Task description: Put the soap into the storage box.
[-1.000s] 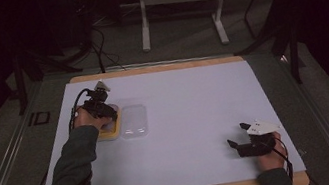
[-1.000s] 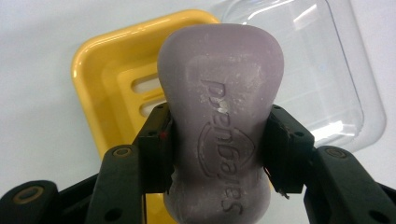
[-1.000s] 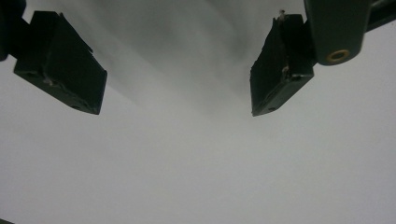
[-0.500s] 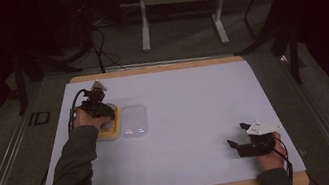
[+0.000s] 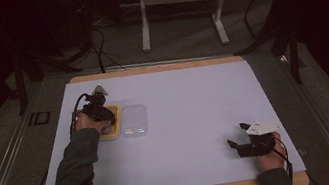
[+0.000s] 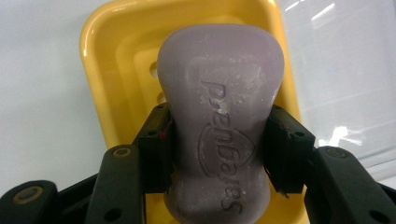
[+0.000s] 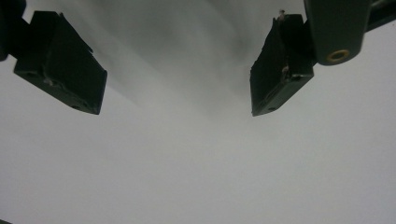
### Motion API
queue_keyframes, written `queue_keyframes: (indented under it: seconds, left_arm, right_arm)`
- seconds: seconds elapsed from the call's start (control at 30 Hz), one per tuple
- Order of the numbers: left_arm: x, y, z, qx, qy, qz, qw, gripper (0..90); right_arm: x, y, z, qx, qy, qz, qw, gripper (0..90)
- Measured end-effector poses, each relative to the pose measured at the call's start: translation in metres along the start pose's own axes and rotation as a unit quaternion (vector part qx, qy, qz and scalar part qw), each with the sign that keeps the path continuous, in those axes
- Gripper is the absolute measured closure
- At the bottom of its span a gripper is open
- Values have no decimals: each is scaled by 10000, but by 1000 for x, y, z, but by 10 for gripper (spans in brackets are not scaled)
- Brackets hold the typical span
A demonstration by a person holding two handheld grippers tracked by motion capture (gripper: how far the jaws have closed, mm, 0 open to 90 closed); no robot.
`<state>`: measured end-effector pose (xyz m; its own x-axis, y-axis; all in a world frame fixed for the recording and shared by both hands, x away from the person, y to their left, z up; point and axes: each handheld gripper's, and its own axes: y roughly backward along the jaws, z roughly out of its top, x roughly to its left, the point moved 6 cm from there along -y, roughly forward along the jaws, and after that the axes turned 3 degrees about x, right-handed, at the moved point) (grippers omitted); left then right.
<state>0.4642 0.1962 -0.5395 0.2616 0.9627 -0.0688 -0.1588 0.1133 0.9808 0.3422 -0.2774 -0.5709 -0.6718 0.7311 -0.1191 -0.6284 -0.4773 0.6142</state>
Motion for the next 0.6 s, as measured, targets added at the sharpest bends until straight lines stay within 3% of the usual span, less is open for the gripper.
queue_keyframes:
  seconds: [0.17, 0.27, 0.43, 0.6]
  left_arm:
    - [1, -5, -2, 69, -7, 19, 10000, 491]
    - [2, -4, -1, -33, 51, -189, 9998, 437]
    - [4, 5, 0, -223, 18, -259, 9994, 352]
    - [5, 10, -2, -286, -20, -228, 9993, 345]
  right_arm:
    - [0, 0, 0, 8, 10, -11, 10000, 185]
    - [0, 0, 0, 17, 8, -5, 10000, 185]
    - [0, 0, 0, 22, 9, -5, 10000, 185]
    - [0, 0, 0, 22, 8, -7, 10000, 185]
